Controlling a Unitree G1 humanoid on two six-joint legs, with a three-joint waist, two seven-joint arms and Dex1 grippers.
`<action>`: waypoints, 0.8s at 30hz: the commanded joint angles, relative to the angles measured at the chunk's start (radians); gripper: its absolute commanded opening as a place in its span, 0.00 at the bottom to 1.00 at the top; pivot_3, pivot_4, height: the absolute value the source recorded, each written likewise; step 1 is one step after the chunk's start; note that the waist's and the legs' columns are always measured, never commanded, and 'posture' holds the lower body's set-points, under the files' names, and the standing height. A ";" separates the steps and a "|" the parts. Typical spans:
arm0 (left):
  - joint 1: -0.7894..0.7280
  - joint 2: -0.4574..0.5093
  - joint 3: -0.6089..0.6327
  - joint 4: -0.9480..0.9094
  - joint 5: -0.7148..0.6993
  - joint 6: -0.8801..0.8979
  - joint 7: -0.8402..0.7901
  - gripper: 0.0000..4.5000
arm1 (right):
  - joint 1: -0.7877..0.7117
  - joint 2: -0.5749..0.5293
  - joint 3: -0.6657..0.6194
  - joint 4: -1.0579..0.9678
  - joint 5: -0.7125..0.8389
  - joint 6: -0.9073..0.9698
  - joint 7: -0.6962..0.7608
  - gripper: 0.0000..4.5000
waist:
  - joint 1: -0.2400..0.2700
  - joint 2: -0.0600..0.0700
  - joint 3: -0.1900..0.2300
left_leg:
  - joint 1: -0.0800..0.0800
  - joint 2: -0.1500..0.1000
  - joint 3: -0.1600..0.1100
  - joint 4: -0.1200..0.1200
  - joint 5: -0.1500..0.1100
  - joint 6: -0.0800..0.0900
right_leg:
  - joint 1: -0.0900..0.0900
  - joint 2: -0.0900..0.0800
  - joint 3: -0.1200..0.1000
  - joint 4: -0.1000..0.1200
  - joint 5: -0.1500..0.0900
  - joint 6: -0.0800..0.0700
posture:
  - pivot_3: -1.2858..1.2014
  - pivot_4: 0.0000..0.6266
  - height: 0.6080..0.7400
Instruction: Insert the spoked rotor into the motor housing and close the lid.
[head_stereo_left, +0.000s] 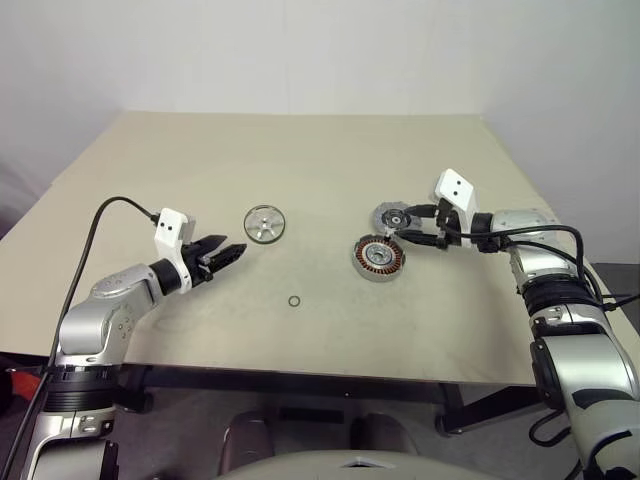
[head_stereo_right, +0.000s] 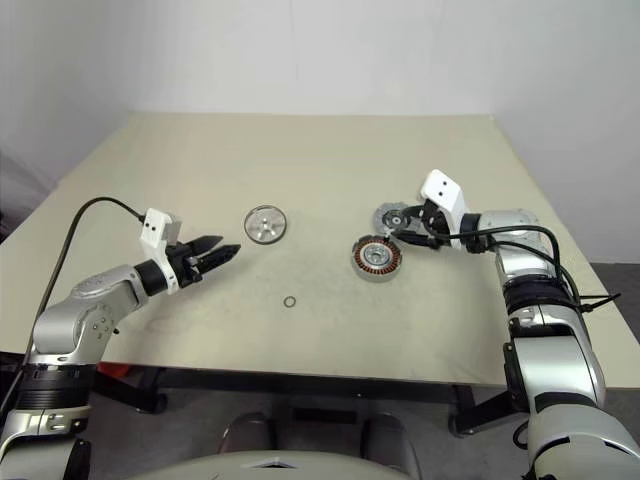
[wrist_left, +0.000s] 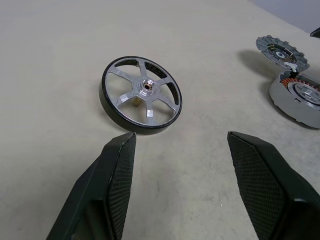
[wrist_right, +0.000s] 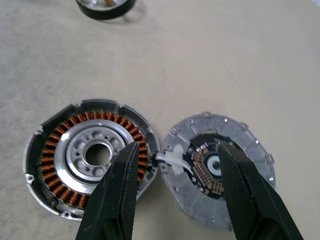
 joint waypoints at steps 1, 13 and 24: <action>-0.018 0.008 0.010 -0.033 -0.009 -0.004 -0.004 0.69 | -0.005 -0.005 -0.013 -0.041 0.027 0.006 0.005 0.62 | 0.000 0.000 0.000 | 0.000 0.000 0.000 0.000 0.000 0.000 | 0.000 0.000 0.000 0.000 0.000 0.000 | 0.52 0.00 1.00; -0.027 0.008 0.004 -0.024 -0.001 -0.007 0.000 0.69 | 0.053 -0.021 0.017 -0.189 0.031 0.041 0.066 0.62 | 0.001 0.000 0.000 | 0.000 0.000 0.000 0.000 0.000 0.000 | 0.000 0.000 0.000 0.000 0.000 0.000 | 0.52 0.00 1.00; -0.053 0.002 -0.014 0.006 0.012 -0.020 -0.004 0.69 | 0.059 -0.109 0.096 -0.393 0.030 0.059 0.223 0.62 | 0.001 0.000 0.000 | 0.001 0.000 0.000 0.000 0.000 0.000 | 0.000 0.000 0.000 0.000 0.000 0.000 | 0.52 0.00 1.00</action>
